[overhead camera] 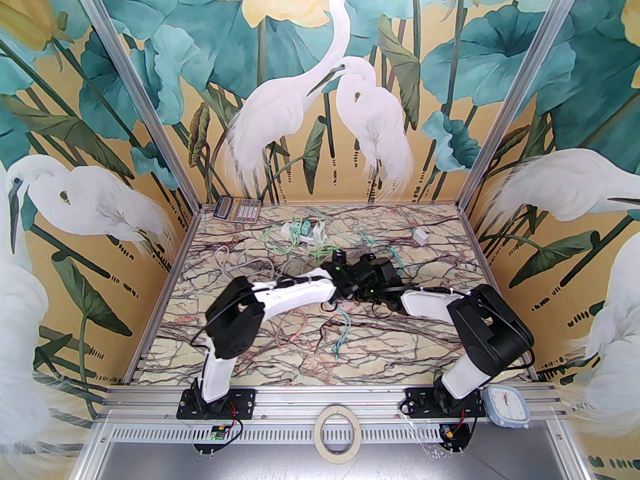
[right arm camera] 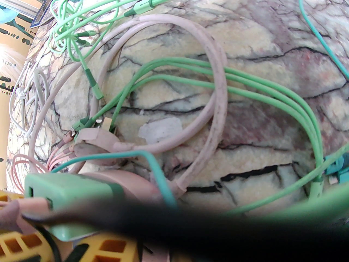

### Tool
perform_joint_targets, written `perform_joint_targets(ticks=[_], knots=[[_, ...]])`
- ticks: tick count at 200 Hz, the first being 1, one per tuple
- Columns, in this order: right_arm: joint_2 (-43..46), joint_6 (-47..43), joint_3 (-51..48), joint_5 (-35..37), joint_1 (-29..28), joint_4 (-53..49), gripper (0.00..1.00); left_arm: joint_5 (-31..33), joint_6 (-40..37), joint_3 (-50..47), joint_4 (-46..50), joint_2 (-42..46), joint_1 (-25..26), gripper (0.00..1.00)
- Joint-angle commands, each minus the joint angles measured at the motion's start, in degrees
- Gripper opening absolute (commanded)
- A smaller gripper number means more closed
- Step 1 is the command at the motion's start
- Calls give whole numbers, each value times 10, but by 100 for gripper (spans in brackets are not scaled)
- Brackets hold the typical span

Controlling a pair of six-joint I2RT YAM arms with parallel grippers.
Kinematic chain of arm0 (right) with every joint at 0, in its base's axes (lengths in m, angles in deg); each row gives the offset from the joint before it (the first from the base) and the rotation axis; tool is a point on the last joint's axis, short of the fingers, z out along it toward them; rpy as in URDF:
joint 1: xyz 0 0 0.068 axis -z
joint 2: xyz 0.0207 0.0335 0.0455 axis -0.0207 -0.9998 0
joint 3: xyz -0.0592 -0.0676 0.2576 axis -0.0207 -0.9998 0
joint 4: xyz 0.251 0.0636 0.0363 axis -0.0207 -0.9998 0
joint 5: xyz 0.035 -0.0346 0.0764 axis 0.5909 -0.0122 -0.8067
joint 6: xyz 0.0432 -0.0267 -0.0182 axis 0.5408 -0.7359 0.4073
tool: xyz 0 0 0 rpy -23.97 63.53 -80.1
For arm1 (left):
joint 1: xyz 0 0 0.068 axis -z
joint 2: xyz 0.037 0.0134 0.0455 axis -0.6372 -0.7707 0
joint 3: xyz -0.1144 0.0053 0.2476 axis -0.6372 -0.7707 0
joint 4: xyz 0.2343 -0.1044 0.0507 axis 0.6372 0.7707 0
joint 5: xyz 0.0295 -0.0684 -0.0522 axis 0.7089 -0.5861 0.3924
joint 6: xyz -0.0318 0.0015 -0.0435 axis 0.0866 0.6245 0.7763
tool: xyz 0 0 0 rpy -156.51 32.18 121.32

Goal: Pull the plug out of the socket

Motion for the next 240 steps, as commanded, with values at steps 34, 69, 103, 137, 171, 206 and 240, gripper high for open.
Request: perform_joint_targets(ticks=[34, 69, 103, 137, 171, 206, 240], knots=[[-47, -13, -21, 51, -7, -93, 24, -158, 22, -73, -120, 97, -33, 19], [-48, -14, -20, 51, -8, -92, 24, -114, 3, -13, -62, 45, -3, 19], [-56, -15, -16, 49, -11, -94, 24, -18, -30, 120, 63, -52, 51, 18], [-56, -14, -15, 51, -12, -95, 24, -16, -31, 121, 54, -58, 58, 18], [-54, -16, -15, 52, -13, -97, 24, -107, -1, 29, -39, 13, 14, 18], [-52, -16, -15, 52, -13, -97, 24, -206, 46, -88, -153, 98, -43, 19], [-52, -16, -16, 53, -14, -97, 24, -184, 33, -64, -120, 78, -35, 19]])
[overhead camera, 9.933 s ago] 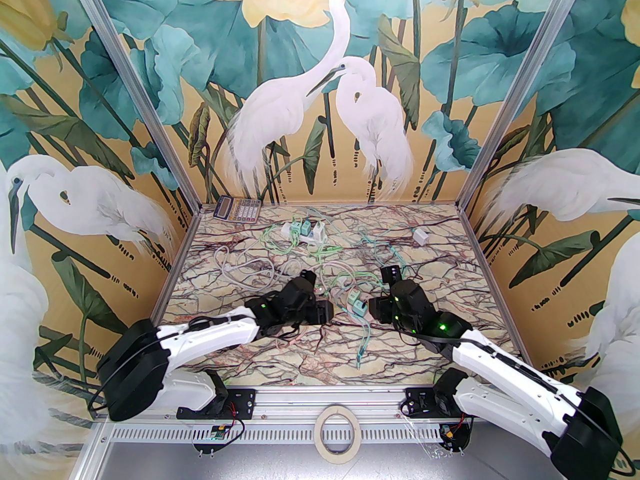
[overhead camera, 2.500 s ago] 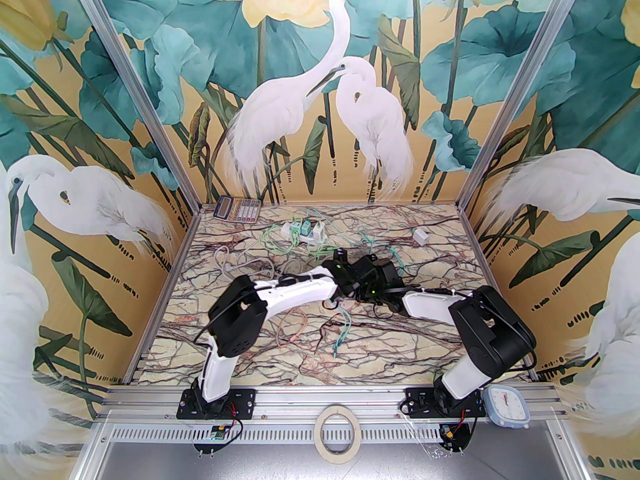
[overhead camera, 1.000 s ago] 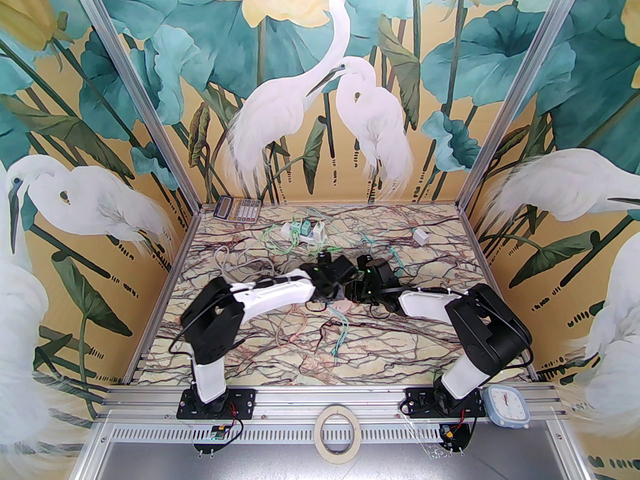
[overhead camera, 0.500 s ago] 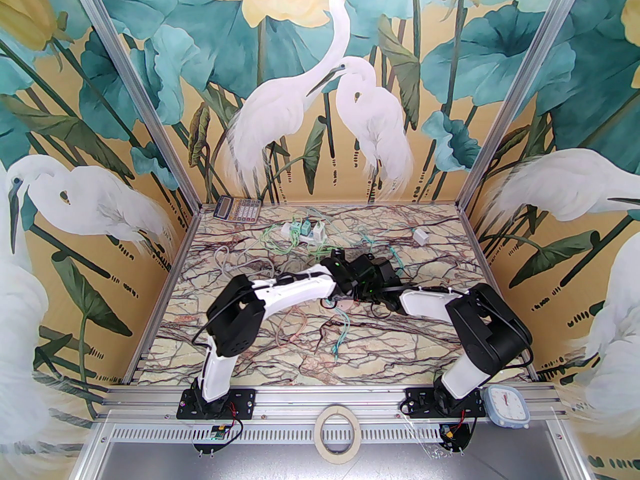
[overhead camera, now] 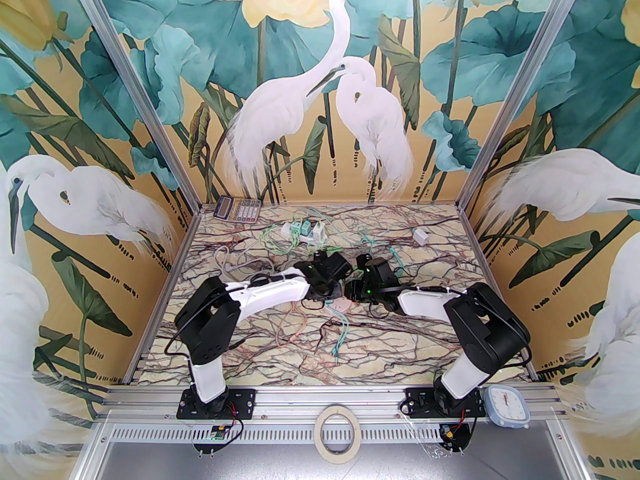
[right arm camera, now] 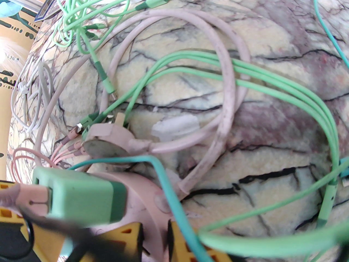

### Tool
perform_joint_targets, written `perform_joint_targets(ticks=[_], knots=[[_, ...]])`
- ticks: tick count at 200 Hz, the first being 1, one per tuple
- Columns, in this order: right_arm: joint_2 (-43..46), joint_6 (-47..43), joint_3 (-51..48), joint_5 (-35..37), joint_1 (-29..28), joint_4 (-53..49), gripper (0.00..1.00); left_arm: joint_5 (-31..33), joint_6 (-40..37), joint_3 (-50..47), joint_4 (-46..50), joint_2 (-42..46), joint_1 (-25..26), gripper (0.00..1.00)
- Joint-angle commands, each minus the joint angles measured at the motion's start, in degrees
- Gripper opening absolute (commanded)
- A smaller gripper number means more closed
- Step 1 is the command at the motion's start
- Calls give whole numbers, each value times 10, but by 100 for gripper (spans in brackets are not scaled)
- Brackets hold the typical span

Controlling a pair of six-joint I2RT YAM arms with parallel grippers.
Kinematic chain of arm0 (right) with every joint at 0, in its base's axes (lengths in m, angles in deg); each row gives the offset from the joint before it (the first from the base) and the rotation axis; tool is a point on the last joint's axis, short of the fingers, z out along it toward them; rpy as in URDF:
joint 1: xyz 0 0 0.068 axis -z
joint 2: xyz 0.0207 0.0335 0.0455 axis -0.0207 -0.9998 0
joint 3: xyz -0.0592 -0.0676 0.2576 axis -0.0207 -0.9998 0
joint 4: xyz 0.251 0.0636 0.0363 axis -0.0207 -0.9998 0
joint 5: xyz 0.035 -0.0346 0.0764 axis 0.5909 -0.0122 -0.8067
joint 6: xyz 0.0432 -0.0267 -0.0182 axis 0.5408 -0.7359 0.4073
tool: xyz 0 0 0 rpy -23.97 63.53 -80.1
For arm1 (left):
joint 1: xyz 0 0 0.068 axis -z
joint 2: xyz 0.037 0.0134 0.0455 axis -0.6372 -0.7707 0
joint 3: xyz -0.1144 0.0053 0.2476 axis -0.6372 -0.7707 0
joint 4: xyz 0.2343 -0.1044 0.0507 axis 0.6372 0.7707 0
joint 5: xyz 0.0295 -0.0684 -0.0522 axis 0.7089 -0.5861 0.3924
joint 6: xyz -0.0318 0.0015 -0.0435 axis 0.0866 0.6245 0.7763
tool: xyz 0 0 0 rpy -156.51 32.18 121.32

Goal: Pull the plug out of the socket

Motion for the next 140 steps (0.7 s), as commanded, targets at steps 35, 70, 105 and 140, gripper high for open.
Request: perform_joint_targets(ticks=[35, 70, 105, 140], knots=[[-47, -14, -22, 53, -6, -102, 24, 45, -40, 158, 85, -73, 81, 18], [-49, -15, -20, 54, -7, -104, 24, 104, -60, 241, 164, -144, 122, 17], [-50, -16, -19, 54, -7, -105, 24, 109, -66, 239, 161, -131, 122, 17], [-48, -16, -19, 55, -8, -106, 24, -6, -32, 123, 47, -40, 64, 16]])
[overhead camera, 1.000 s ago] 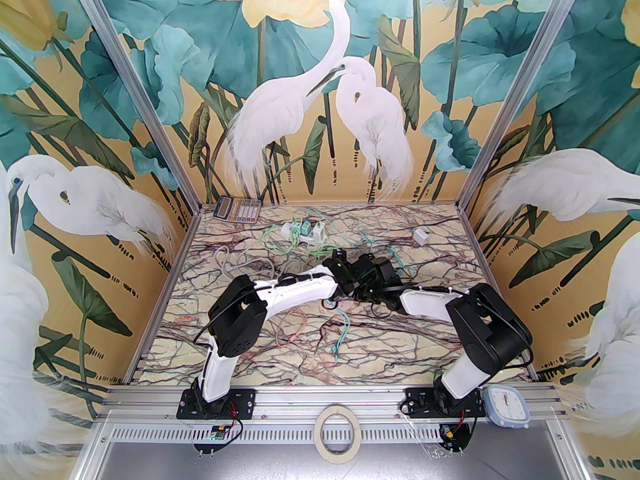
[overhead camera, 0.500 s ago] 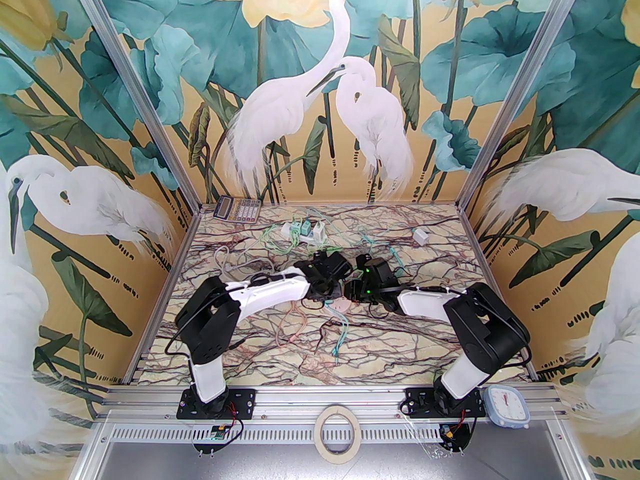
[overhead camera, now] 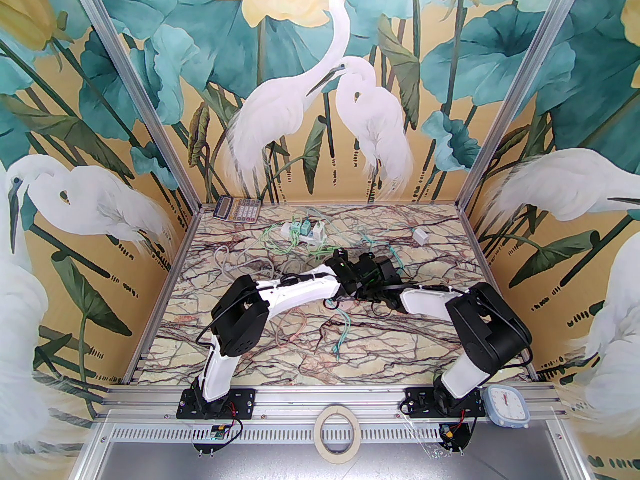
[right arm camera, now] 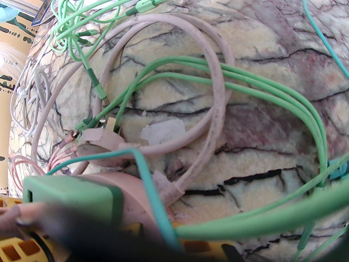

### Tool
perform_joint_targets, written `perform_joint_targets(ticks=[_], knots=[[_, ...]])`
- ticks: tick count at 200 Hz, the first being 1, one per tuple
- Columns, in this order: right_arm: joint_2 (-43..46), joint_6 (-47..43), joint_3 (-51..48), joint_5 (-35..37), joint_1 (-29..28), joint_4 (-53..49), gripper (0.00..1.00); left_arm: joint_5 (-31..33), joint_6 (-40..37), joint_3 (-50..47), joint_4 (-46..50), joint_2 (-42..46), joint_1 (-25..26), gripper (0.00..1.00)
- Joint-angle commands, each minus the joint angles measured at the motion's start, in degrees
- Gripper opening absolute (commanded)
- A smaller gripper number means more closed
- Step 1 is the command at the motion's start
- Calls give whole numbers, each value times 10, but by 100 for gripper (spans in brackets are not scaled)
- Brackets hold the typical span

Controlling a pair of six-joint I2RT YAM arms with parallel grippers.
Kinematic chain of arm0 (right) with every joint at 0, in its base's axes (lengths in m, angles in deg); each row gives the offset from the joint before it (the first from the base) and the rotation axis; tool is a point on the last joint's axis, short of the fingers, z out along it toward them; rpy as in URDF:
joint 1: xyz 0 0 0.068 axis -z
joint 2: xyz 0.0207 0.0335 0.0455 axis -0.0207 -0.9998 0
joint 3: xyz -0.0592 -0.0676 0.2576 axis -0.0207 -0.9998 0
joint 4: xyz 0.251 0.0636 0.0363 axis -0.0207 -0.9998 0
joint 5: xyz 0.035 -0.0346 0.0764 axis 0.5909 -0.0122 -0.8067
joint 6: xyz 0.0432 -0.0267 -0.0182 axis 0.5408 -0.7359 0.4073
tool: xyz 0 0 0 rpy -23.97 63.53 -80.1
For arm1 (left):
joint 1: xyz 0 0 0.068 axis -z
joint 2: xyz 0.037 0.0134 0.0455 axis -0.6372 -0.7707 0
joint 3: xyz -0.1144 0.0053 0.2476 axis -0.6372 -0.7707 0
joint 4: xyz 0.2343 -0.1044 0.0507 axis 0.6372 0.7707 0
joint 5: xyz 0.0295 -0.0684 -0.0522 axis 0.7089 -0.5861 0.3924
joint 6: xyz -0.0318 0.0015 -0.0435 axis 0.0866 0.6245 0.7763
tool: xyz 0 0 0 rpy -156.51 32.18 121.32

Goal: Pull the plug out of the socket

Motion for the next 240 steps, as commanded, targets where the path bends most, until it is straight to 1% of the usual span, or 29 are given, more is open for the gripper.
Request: perform_joint_targets(ticks=[1, 29, 57, 91, 122, 142, 162, 173, 221, 240], knots=[[-49, -16, -21, 61, -19, -97, 24, -160, 1, -63, -131, 77, -10, 16], [-48, -16, -21, 60, -19, -97, 24, -224, 29, -141, -202, 137, -49, 17], [-49, -16, -20, 60, -20, -97, 24, -218, 28, -141, -195, 136, -51, 17], [-51, -16, -20, 61, -21, -97, 24, -148, 0, -61, -115, 70, -7, 15], [-53, -16, -18, 61, -21, -98, 24, -54, -29, 61, -6, -20, 48, 13], [-54, -16, -18, 61, -21, -98, 23, -38, -37, 88, 15, -42, 58, 11], [-55, -17, -17, 61, -21, -99, 24, -32, -36, 73, 4, -25, 57, 11], [-55, -16, -16, 62, -21, -100, 23, -46, -32, 50, -16, -4, 48, 10], [-53, -16, -17, 62, -23, -100, 24, -185, 13, -126, -179, 127, -30, 10], [-54, -16, -17, 62, -23, -99, 23, -219, 26, -168, -218, 160, -54, 10]])
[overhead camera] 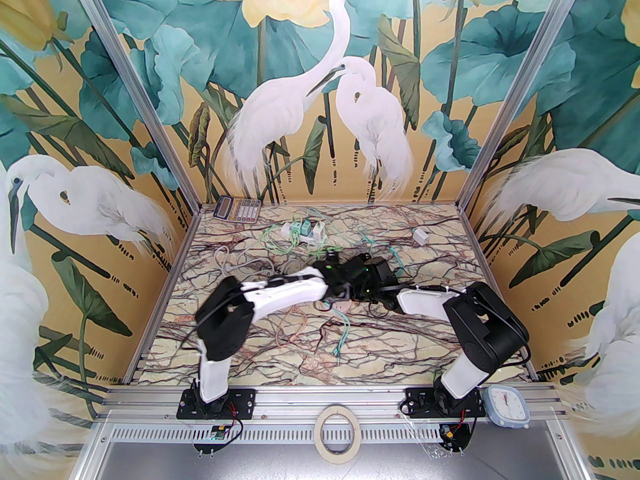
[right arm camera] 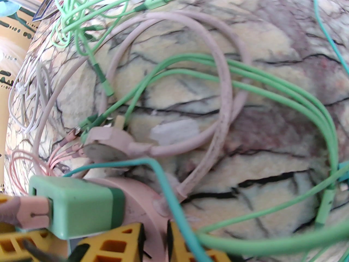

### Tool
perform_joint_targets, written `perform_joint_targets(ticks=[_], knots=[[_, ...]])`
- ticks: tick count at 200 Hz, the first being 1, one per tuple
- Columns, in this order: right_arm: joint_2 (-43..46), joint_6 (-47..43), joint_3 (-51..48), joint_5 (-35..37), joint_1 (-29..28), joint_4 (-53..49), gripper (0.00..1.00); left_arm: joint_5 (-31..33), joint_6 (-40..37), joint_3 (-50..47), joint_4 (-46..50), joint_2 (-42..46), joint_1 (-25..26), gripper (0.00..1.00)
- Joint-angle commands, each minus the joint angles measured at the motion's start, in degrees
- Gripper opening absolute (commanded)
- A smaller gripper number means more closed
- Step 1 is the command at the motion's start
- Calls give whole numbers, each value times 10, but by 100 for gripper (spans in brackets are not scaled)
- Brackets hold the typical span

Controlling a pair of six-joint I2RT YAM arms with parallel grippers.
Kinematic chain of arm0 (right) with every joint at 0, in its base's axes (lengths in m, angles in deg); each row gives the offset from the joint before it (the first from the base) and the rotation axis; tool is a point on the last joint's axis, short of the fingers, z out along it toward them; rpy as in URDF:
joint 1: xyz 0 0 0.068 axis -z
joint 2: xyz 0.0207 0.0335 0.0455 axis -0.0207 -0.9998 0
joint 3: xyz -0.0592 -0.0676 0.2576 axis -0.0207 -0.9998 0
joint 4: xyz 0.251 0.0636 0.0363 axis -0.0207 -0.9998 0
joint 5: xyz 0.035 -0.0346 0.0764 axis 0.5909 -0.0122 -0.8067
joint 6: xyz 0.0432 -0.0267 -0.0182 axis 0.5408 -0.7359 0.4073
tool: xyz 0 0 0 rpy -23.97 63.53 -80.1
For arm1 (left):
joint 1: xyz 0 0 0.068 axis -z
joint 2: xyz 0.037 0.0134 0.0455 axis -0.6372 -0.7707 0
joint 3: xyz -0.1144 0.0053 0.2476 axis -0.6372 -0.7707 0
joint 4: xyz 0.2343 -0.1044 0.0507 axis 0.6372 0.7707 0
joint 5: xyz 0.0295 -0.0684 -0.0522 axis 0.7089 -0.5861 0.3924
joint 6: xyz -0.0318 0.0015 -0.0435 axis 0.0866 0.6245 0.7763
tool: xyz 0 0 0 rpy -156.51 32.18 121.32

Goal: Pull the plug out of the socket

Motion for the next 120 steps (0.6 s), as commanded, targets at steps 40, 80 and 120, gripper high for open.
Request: perform_joint_targets(ticks=[40, 80, 120], knots=[[-48, -13, -25, 49, -5, -100, 24, -125, 12, -15, -91, 45, -6, 10], [-50, -13, -24, 50, -4, -102, 24, -32, -19, 100, 28, -30, 46, 10], [-36, -13, -25, 56, -4, -104, 24, 29, -31, 137, 85, -41, 56, 10]])
